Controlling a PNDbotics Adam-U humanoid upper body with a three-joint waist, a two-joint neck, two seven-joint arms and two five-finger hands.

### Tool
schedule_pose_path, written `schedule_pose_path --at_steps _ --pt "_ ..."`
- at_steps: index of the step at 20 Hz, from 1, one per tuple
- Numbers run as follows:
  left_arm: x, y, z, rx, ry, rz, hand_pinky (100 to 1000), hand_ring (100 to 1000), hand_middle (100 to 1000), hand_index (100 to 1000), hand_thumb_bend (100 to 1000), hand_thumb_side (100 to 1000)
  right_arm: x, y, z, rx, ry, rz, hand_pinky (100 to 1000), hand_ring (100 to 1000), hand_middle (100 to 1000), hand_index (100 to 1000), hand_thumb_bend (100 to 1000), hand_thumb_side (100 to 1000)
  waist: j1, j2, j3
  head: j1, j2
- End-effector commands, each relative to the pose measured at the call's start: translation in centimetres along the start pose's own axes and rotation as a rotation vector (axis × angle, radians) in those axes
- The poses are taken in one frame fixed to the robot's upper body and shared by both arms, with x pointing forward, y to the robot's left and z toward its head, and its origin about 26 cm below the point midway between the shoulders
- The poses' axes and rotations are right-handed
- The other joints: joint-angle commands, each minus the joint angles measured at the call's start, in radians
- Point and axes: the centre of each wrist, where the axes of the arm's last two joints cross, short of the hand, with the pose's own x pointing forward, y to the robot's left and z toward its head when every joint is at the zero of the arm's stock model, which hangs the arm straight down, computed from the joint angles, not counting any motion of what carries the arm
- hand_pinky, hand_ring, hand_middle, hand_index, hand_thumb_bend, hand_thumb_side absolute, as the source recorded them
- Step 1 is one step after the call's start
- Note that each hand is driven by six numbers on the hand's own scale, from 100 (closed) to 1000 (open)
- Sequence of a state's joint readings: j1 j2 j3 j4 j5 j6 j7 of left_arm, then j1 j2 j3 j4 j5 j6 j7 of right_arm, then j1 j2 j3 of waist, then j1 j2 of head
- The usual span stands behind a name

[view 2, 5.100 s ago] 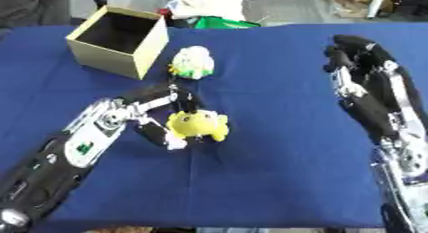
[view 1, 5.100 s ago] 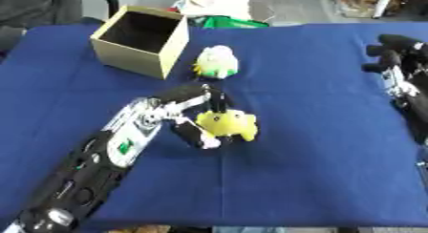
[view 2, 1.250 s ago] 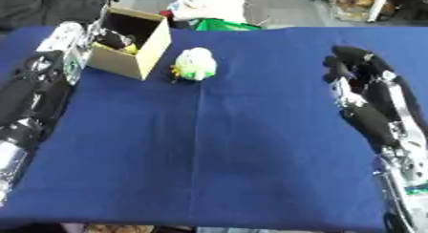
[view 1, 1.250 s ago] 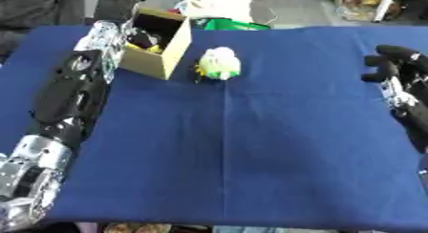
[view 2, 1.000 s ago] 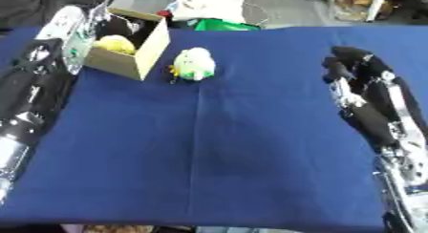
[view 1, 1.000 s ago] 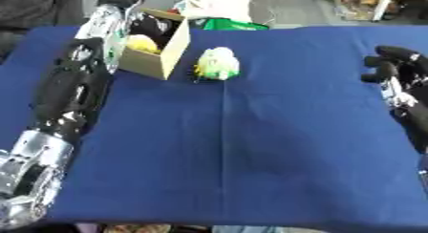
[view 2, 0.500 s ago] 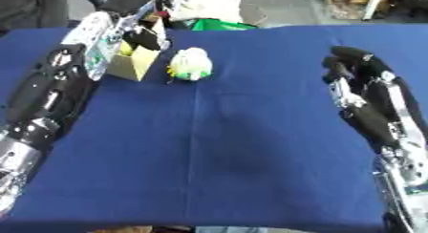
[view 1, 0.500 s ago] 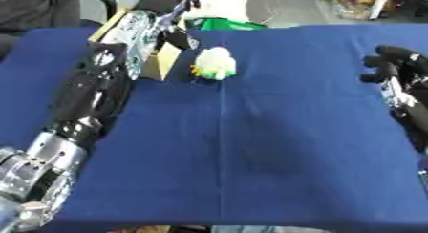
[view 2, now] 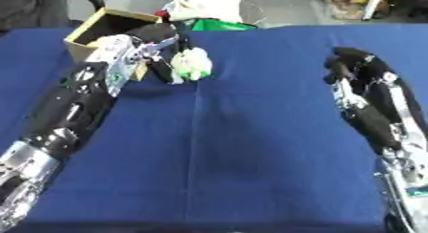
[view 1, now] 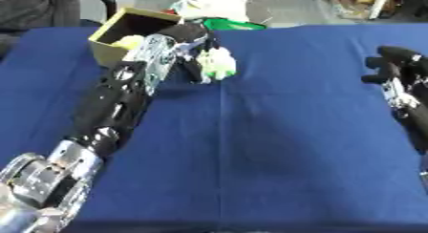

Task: Pick up objects on the table and place them in the box.

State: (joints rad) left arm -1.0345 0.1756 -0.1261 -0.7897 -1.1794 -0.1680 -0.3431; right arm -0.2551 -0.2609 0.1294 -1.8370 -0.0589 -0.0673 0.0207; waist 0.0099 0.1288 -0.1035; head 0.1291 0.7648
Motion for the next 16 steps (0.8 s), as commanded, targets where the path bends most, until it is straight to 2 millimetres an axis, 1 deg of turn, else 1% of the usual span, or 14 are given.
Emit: schedule_pose_path --at_steps 1,5,10,16 --pt "-0.2 0.7 0.0 0.03 0.033 -0.009 718 638 613 794 533 268 0.5 -0.3 -0.4 0.007 -0.025 0.008 730 837 636 797 100 416 -0.002 -0.012 -0.002 0.002 0.005" --pt "-0.2 -0.2 -0.2 0.043 0.071 -0.004 720 642 619 798 540 266 0.5 -0.2 -0.4 0.008 -0.024 0.008 730 837 636 797 100 417 0.0 -0.01 -0.005 0.004 0.005" --pt "0.0 -0.6 -0.5 0.087 0.119 -0.029 720 633 618 797 550 260 0.5 -0.2 -0.4 0.013 -0.024 0.007 730 837 636 797 100 416 0.002 -0.006 -0.01 0.009 0.005" --pt "0.1 -0.9 -0.6 0.209 0.191 -0.078 716 625 609 795 556 249 0.5 -0.1 -0.5 0.017 -0.026 0.007 731 837 637 797 100 416 0.002 -0.002 -0.017 0.009 0.005"
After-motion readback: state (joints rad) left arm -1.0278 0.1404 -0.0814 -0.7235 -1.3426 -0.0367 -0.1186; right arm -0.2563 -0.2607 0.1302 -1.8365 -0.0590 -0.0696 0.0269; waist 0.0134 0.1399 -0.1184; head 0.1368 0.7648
